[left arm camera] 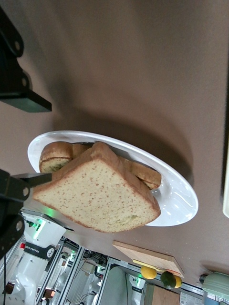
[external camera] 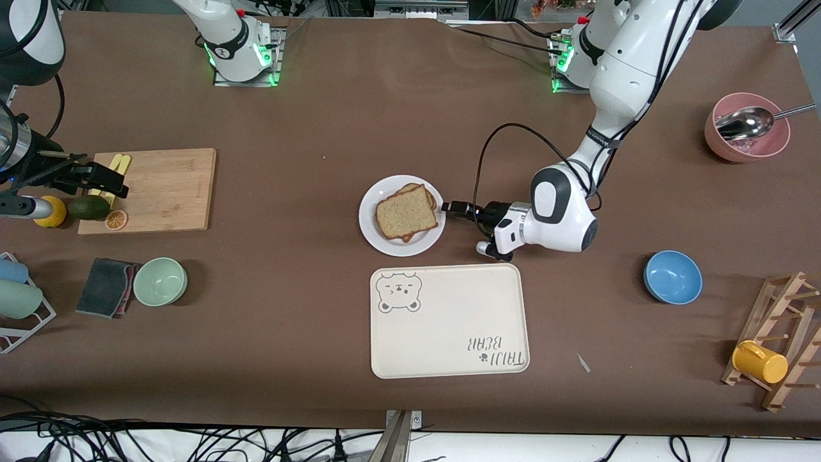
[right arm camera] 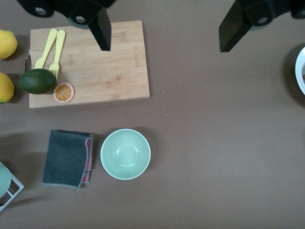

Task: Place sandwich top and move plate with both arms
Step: 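Close the left gripper on the white plate rim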

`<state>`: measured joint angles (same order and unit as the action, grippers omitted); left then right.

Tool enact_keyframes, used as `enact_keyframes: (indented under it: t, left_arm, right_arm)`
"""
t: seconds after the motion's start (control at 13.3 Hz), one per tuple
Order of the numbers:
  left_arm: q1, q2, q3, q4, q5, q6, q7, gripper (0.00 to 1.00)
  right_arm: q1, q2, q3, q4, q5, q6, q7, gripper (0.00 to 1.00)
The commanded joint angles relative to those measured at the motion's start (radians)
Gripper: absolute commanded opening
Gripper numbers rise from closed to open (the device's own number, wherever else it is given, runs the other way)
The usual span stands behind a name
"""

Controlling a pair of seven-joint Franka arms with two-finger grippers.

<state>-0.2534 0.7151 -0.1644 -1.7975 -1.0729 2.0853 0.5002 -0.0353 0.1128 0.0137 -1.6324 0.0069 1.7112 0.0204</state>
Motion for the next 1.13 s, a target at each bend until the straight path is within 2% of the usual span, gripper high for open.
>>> enact_keyframes:
  t: [0.0, 0.15, 0.38, 0.6, 1.05]
  left_arm:
    - [-0.032, 0.009, 0.002, -0.013, -0.074, 0.061, 0.064, 0.58]
    - [-0.037, 0.026, 0.002, -0.013, -0.125, 0.074, 0.124, 0.57]
    - [-0.037, 0.029, 0.002, -0.013, -0.131, 0.075, 0.138, 0.52]
    - [-0.038, 0.029, 0.002, -0.014, -0.131, 0.076, 0.138, 0.44]
    - [-0.049, 0.043, 0.000, -0.011, -0.131, 0.098, 0.138, 0.29]
  right_arm:
    - [0.002, -0.012, 0.006, 0.011, 0.018, -0.012, -0.033, 1.00]
    - [-0.003, -0.010, 0.002, 0.014, 0.019, -0.012, -0.048, 1.00]
    - [-0.006, -0.012, 0.000, 0.014, 0.012, -0.012, -0.051, 1.00]
    - [0.002, -0.010, 0.008, 0.040, -0.036, -0.042, -0.065, 1.00]
    - [0.002, -0.007, 0.005, 0.042, -0.033, -0.041, -0.059, 1.00]
